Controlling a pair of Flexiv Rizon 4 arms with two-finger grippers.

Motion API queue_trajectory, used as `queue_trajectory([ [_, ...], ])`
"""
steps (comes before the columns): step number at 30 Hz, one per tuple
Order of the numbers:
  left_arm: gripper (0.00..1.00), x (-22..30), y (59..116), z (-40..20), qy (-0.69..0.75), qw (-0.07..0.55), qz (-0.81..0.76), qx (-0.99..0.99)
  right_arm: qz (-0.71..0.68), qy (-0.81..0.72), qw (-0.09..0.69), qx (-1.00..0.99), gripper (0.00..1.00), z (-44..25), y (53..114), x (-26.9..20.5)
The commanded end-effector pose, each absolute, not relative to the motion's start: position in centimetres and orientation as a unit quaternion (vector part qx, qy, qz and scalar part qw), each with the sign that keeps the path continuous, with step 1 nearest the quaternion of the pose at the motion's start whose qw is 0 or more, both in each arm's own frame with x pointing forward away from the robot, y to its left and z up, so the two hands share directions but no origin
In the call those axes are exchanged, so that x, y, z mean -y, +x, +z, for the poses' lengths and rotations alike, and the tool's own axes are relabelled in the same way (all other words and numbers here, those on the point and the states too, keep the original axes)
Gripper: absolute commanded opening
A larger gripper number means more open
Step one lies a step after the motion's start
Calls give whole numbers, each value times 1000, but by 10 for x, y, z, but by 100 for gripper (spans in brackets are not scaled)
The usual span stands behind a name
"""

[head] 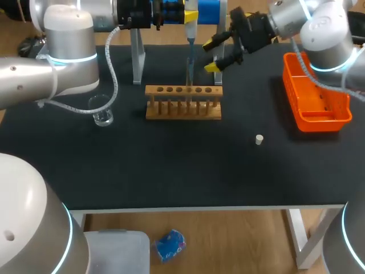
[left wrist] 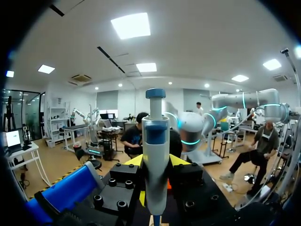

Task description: Invert the test tube, pick up the pipette, mount the tip to pipette, aspirate from beaker and dispense into the tube, eject the tip, return the pipette, and cap with the stopper.

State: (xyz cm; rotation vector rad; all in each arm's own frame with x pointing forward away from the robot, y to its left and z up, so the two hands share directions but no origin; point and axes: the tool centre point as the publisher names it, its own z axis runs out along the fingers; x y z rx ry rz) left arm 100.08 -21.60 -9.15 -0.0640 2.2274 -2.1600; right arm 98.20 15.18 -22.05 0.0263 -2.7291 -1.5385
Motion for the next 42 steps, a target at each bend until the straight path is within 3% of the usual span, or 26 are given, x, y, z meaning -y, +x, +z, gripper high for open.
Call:
queue_trajectory([
  [1, 0, 217, 1000, -92, -22, 21, -696, -717, -493, 12, -7, 870, 100, -196, 972, -125],
  [16, 0, 217, 1000, -92, -22, 21, -696, -717, -523, 36, -53, 850, 100, -105, 963, -90],
  [30, 0, 217, 1000, -92, -22, 21, -696, -717, -601, 60, -43, 796, 100, -38, 960, -102],
  [42, 0, 217, 1000, -92, -22, 21, -696, -717, -601, 60, -43, 796, 100, -38, 960, -102],
])
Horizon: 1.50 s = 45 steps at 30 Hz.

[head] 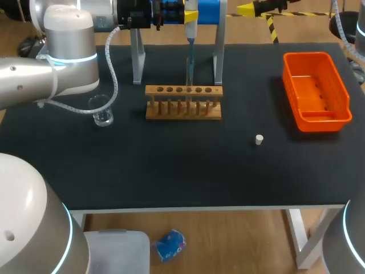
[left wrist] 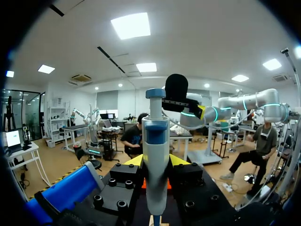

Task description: Invert the test tube, pick up the pipette, mount the tip to pipette, aspirate from beaker and dispense into the tube, eject the tip, return the pipette, and cap with the stopper.

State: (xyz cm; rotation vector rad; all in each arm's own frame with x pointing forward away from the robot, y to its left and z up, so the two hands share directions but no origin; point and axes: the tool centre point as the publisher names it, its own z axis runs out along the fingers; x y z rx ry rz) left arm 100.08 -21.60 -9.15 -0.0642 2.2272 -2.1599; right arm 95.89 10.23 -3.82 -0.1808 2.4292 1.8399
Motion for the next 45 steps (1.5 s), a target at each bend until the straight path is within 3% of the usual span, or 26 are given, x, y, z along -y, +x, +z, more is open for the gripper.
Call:
queue_trajectory([
  [1, 0, 217, 1000, -92, -22, 21, -696, -717, 601, -60, 43, -796, 100, -38, 960, -102],
  [38, 0, 217, 1000, -92, -22, 21, -696, -717, 601, -60, 43, -796, 100, -38, 960, -102],
  [45, 0, 217, 1000, -92, -22, 21, -696, -717, 616, -61, 5, -785, 100, -19, 959, -123],
])
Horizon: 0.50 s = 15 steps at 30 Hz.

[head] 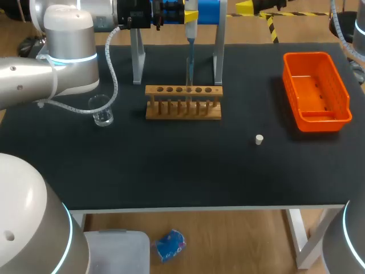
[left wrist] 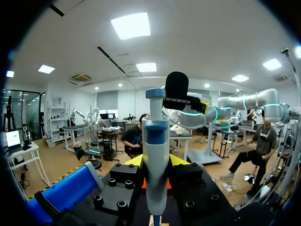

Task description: Invert the test tube, pick up the pipette, mount the tip to pipette, aspirate from beaker and dispense into the tube, eject the tip, return the pipette, and cap with the stopper.

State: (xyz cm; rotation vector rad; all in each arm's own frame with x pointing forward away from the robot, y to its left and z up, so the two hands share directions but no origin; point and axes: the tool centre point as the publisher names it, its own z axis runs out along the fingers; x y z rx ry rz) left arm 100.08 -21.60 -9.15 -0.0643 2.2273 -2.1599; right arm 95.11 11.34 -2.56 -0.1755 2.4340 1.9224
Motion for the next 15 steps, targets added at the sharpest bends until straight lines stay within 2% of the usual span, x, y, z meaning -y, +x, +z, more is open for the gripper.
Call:
queue_trajectory([
  [1, 0, 217, 1000, -92, -22, 21, -696, -717, 619, -60, 3, -783, 63, -16, 958, -126],
  [3, 0, 217, 1000, -92, -22, 21, -696, -717, 626, -58, 0, -778, 9, -12, 957, -131],
  [4, 0, 217, 1000, -92, -22, 21, -696, -717, 628, -58, -3, -776, 0, -10, 957, -133],
  [15, 0, 217, 1000, -92, -22, 21, -696, -717, 668, -53, -24, -742, 0, 10, 958, -160],
])
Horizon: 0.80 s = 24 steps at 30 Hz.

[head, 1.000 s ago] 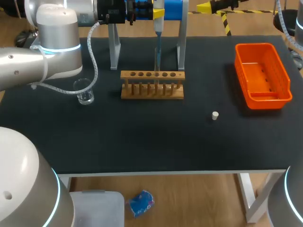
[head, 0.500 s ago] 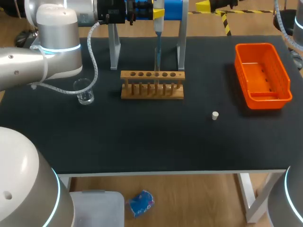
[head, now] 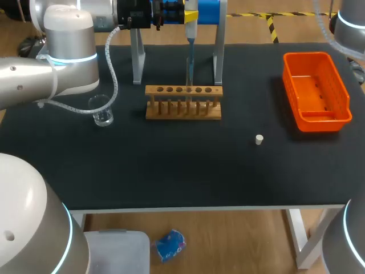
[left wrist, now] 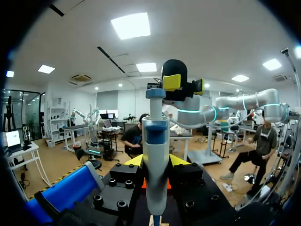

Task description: Invert the test tube, pick up the pipette, mount the tip to pipette, aspirate from beaker and dispense into the tube, eject the tip, return the pipette, and cap with the stopper.

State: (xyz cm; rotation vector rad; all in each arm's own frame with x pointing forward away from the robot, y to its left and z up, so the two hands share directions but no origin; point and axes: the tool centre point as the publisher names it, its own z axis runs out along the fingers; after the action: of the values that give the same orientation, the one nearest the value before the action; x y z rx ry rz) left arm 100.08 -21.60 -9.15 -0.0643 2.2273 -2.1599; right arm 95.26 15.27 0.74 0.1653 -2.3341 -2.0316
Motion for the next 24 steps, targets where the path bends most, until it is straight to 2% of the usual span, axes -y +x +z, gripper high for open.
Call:
queue_trajectory([
  [1, 0, 217, 1000, -92, -22, 21, -696, -717, -668, 53, 24, 742, 0, 10, 958, -160],
  [16, 0, 217, 1000, -92, -22, 21, -696, -717, -668, 53, 24, 742, 0, 10, 958, -160],
  [24, 0, 217, 1000, -92, -22, 21, -696, -717, -674, 58, 51, 735, 0, -1, 979, -181],
])
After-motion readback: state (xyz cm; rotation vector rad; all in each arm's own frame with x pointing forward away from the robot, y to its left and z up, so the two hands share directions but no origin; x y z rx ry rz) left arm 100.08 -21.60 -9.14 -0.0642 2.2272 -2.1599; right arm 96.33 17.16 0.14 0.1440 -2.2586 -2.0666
